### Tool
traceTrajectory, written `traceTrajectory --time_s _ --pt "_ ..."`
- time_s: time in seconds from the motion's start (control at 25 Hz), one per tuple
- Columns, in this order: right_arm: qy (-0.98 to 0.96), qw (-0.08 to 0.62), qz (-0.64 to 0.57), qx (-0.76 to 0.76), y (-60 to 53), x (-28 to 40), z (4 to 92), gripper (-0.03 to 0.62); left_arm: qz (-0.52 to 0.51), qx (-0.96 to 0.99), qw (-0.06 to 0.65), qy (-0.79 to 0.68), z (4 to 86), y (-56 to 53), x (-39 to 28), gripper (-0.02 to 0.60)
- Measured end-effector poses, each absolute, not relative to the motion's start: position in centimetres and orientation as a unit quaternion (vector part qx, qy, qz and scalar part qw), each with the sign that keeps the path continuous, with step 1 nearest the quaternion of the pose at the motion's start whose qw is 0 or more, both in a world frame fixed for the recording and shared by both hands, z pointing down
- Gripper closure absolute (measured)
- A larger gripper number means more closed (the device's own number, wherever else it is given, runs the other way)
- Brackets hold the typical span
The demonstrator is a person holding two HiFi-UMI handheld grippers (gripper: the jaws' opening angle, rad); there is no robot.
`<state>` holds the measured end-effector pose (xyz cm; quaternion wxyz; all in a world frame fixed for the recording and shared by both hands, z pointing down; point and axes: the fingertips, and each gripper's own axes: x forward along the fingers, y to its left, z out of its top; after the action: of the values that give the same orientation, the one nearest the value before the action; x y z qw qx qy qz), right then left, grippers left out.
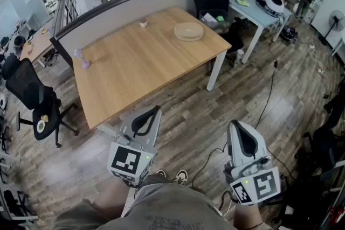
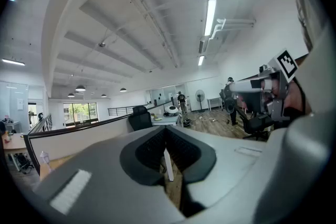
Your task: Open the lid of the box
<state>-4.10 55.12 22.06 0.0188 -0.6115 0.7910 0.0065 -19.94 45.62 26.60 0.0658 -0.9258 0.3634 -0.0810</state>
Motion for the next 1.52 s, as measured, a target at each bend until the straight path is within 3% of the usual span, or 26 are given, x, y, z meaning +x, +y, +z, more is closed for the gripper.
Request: traceTrajectory --time_s 0.68,0.72,0.76,0.8,0.96,1.52 --pt "0.780 0.016 0.004 -0.626 54.0 -1.8 23.2 0.582 -0.071 -0.922 0.062 0.376 27.2 44.5 -19.2 0.580" --pt "0.775 0.022 0.006 -0.632 54.0 -1.3 23.1 0.561 -0.069 -0.920 0.063 0.380 27.1 44.4 -19.1 0.564" --pt "0.770 0.025 0.007 -0.637 53.9 -0.9 23.0 0.453 -0.071 -0.919 0.062 0.383 27.2 44.3 -19.0 0.460" --pt "0.767 0.024 0.005 -0.641 53.8 -0.5 23.1 0.382 -0.075 -0.918 0.058 0.385 27.3 44.1 -18.9 0.403" --pt "0.767 0.014 0.004 -0.641 53.2 0.2 23.4 0.382 -0.079 -0.916 0.048 0.391 27.7 43.4 -19.0 0.354" --pt "0.766 -0.006 -0.017 -0.643 43.3 3.4 25.9 0.382 -0.089 -0.918 0.048 0.384 29.6 33.1 -16.5 0.354"
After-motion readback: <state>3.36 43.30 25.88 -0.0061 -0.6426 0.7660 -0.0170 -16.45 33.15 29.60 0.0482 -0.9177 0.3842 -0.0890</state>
